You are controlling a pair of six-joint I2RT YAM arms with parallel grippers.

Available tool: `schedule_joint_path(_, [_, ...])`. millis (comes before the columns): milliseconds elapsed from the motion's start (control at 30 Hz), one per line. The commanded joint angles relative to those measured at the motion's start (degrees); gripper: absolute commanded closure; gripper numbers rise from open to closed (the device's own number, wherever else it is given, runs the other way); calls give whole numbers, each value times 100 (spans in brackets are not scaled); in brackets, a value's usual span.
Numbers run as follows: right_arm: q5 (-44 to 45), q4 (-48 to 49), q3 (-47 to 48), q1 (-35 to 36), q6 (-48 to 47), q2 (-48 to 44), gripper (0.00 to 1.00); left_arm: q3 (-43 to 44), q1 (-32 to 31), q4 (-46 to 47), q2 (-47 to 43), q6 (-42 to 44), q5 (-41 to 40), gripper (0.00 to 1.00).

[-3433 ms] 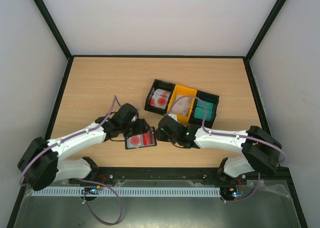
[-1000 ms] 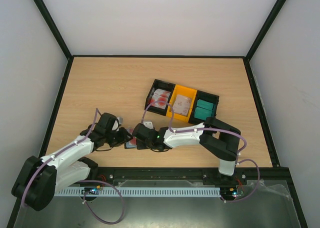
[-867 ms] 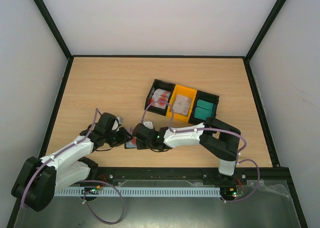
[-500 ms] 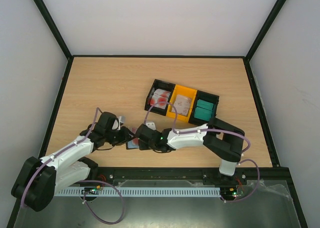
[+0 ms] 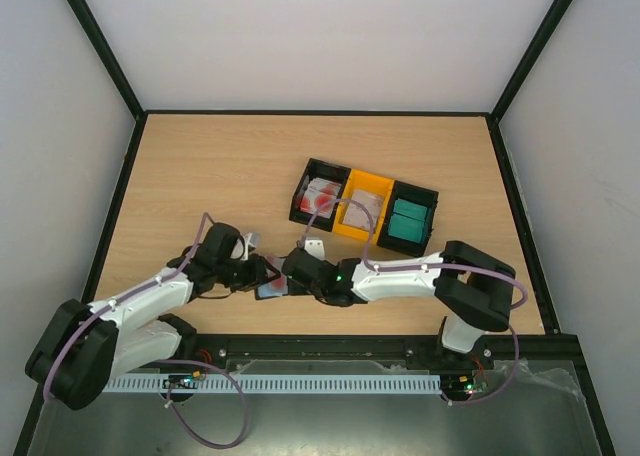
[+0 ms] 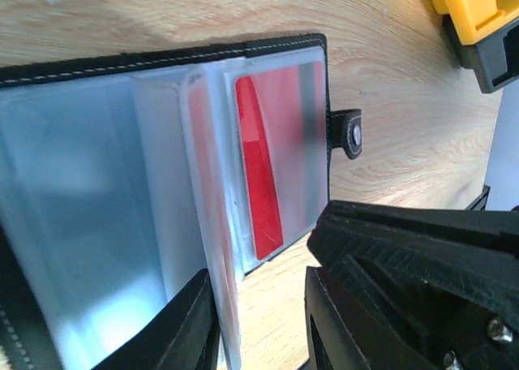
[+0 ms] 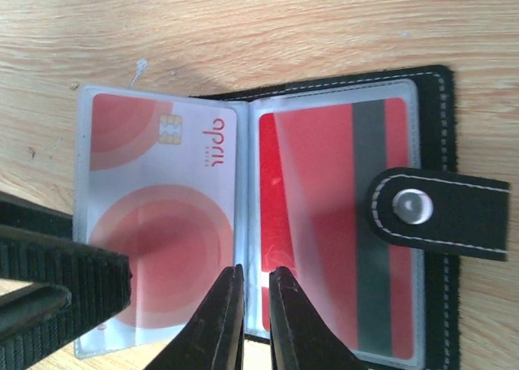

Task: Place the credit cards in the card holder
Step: Turn over the card slot in the card holder.

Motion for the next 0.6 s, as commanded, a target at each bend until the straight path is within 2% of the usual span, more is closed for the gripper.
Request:
schedule_joint_path(0, [650, -64, -204, -6, 242, -347, 89, 275, -189, 201, 100, -48, 102, 68])
schedule_joint_path(267, [1671, -450, -648, -14, 814, -1223, 89, 573, -594, 537, 494, -123, 63, 60])
schedule_joint_path(567, [2328, -778, -1200, -108, 1185, -2359, 86, 997, -890, 889, 1503, -70, -209, 53])
